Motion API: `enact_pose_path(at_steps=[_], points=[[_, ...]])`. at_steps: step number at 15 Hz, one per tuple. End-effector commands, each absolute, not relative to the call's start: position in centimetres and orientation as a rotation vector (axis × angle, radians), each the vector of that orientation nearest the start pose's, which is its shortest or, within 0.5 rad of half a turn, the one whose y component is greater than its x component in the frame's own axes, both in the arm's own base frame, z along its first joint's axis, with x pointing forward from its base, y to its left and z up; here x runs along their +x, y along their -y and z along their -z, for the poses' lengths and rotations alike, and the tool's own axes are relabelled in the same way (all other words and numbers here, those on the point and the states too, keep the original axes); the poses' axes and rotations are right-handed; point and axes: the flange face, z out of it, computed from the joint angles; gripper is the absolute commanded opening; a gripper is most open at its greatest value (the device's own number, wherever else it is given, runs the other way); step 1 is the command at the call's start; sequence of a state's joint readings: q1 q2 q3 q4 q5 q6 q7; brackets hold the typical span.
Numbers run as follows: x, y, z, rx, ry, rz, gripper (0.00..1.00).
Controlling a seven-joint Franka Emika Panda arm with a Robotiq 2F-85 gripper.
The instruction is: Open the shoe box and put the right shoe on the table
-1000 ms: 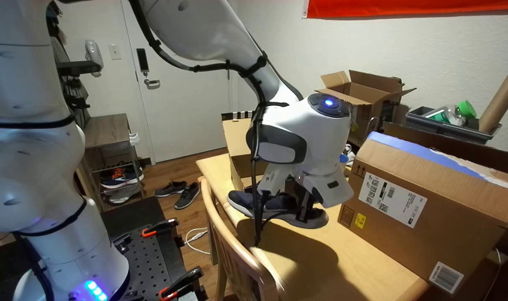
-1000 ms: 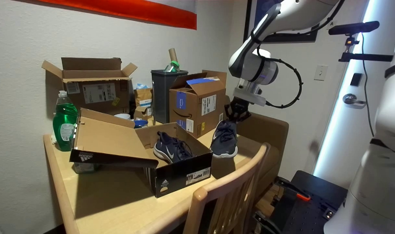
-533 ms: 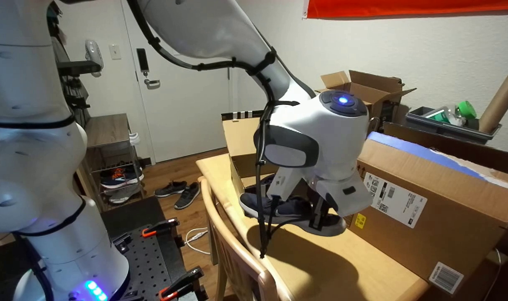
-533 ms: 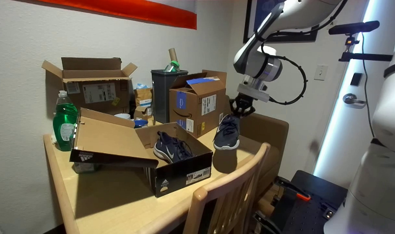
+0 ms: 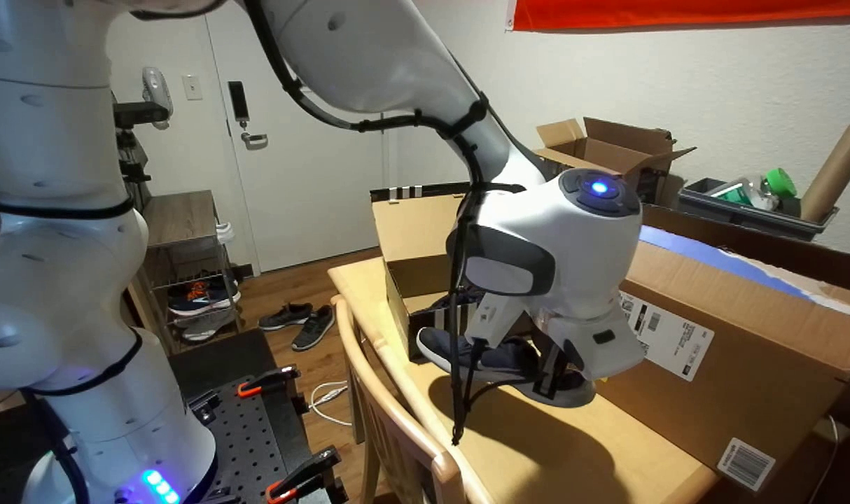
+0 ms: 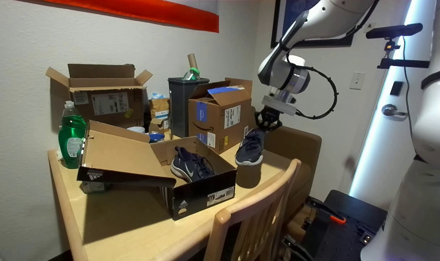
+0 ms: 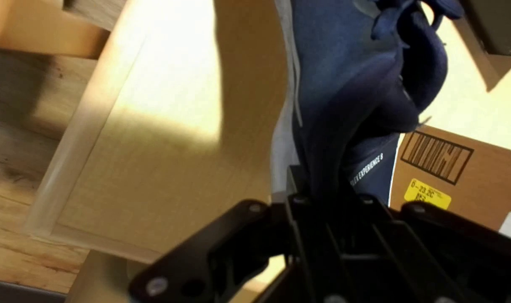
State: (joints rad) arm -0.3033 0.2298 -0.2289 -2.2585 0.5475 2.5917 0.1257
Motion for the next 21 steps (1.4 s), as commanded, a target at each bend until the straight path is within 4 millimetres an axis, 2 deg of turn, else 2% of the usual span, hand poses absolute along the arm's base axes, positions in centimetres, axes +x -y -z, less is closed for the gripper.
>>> enact_pose_path(at_steps=[1,2,4,7,13,14,15,21], points=[[48.9,27.5,-22.5,-2.400,-1.576,0.201,0.04],[49.3,27.1,-21.0,-2.383,-1.597,0.186,0.04],[50.6,27.3,-19.1,-2.352,-1.629,0.160,0.04],[51.5,28.0,-17.2,-2.329,-1.651,0.155,0.04],[51.2,30.0,-16.0,-2.278,-1.713,0.166,0.04],[51.2,30.0,-16.0,-2.275,-1.717,0.165,0.43],[51.1,30.1,-16.1,-2.276,-1.717,0.167,0.44],[49.5,30.8,-18.0,-2.305,-1.690,0.188,0.88]])
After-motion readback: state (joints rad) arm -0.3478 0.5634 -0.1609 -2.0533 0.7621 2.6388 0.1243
